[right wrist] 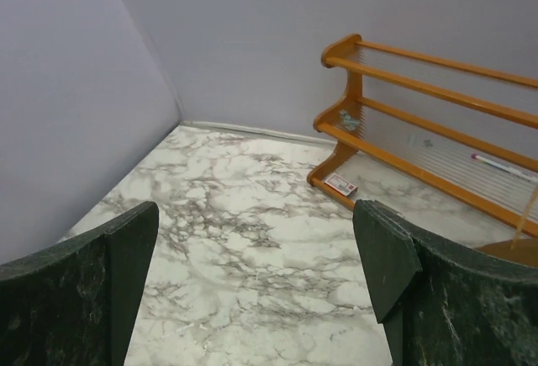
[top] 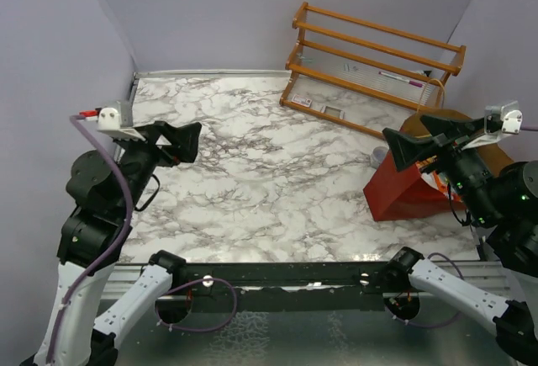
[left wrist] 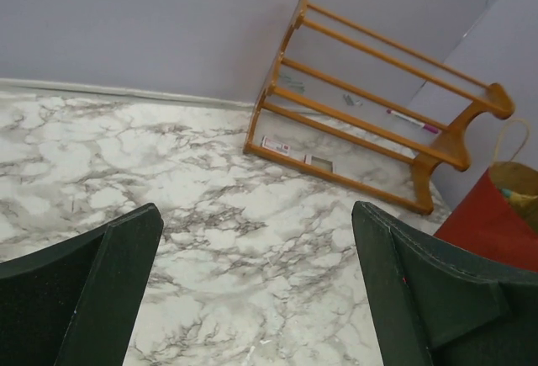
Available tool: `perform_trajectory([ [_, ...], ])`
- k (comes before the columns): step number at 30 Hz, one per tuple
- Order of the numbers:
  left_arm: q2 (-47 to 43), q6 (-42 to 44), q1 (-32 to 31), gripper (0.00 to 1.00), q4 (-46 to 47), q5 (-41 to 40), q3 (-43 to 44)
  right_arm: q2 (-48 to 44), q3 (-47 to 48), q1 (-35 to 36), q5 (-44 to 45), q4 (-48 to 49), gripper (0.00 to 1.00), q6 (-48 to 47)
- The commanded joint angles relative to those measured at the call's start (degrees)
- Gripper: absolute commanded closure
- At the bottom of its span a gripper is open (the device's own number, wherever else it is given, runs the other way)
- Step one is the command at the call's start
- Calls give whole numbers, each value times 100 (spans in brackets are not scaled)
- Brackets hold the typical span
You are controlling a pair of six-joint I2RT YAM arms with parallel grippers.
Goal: Take the snacks out of the paper bag
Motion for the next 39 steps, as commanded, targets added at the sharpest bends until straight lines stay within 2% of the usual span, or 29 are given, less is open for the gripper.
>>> perform_trajectory([
  [1,-124,457,14,1,1083,-264,-789,159,117,-519,12,-356,1,175],
  [9,-148,951,22,1,2378,-437,-2211,400,35,-1401,65,-508,1,415],
  [16,-48,1217,30,1,3238,-399,-2861,366,-215,-1845,19,-458,1,256],
  [22,31,1396,35,1,3755,-436,-3110,423,-544,-2011,666,-335,1,466],
  [30,167,1525,45,1,4166,-375,-3201,1273,-491,-2077,2300,-358,1,1212],
  [39,157,1600,45,1,4370,-521,-3258,2680,-9,-2262,2551,-11,1,1832],
])
